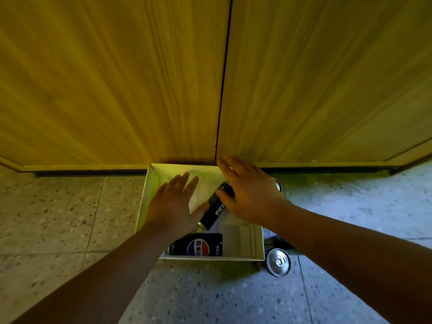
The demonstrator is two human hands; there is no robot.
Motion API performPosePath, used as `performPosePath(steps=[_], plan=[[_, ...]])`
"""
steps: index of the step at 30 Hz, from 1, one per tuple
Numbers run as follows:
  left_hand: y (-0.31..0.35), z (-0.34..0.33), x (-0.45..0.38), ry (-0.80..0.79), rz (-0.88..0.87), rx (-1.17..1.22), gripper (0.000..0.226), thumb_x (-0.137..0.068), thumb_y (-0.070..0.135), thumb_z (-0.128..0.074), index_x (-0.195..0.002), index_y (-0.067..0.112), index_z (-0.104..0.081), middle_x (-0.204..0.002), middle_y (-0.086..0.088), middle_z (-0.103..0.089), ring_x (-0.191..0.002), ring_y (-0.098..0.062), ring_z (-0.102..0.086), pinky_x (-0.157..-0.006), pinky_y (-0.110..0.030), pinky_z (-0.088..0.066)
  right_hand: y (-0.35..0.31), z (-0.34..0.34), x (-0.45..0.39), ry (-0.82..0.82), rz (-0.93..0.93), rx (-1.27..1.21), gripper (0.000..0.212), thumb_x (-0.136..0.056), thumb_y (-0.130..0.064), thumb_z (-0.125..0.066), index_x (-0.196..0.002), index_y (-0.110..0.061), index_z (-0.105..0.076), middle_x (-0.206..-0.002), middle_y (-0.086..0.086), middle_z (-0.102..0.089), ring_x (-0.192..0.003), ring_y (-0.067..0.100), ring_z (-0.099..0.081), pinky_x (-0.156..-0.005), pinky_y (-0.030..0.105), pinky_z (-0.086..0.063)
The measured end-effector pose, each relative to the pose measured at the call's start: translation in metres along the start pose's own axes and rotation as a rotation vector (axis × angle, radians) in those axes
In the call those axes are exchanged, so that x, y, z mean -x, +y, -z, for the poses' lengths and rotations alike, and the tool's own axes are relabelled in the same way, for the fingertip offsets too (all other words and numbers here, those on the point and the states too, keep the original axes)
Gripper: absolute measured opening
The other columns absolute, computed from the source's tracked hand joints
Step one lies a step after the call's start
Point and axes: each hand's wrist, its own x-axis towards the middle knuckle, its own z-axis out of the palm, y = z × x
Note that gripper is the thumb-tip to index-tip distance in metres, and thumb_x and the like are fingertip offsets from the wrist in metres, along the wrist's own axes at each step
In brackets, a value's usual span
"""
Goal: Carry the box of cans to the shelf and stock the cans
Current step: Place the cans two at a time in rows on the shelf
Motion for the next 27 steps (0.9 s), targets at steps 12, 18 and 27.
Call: performPosePath(steps=[12, 18, 27], plan=[[0.025, -0.027, -0.029, -0.025, -0.068, 0.064, 0.084, -0.083, 0.070, -0.021, -0.153, 0.025, -0.025, -0.159, -0.001, -0.031, -0.147, -0.019, -0.025, -0.115, -0.041, -0.030, -0.002, -0.026, 0.032, -0.110, 0.068, -0.068, 0.069, -0.093, -0.051, -0.051, -0.151, -0.017, -0.034, -0.152, 0.006, -0.042, -0.139, 0.024, -0.042, -0.105, 0.038, -0.041], [0.030, -0.049, -0.035, -0.113, -0.084, 0.094, 0.078, -0.087, 0.056, -0.044, -0.153, 0.022, -0.022, -0.159, -0.002, -0.028, -0.147, -0.021, -0.025, -0.114, -0.037, -0.028, -0.016, -0.046, 0.043, -0.264, 0.075, -0.148, 0.069, -0.094, -0.048, -0.050, -0.152, -0.016, -0.029, -0.148, 0.007, -0.042, -0.132, 0.026, -0.044, -0.104, 0.040, -0.043], [0.030, -0.073, -0.048, -0.192, 0.032, 0.209, 0.093, -0.079, 0.068, -0.060, -0.152, 0.024, -0.024, -0.152, -0.001, -0.039, -0.134, -0.024, -0.041, -0.102, -0.039, -0.042, -0.027, -0.076, 0.036, -0.452, -0.178, -0.463, 0.053, -0.086, -0.036, -0.067, -0.134, -0.028, -0.045, -0.129, -0.003, -0.056, -0.108, 0.016, -0.059, -0.088, 0.031, -0.052]])
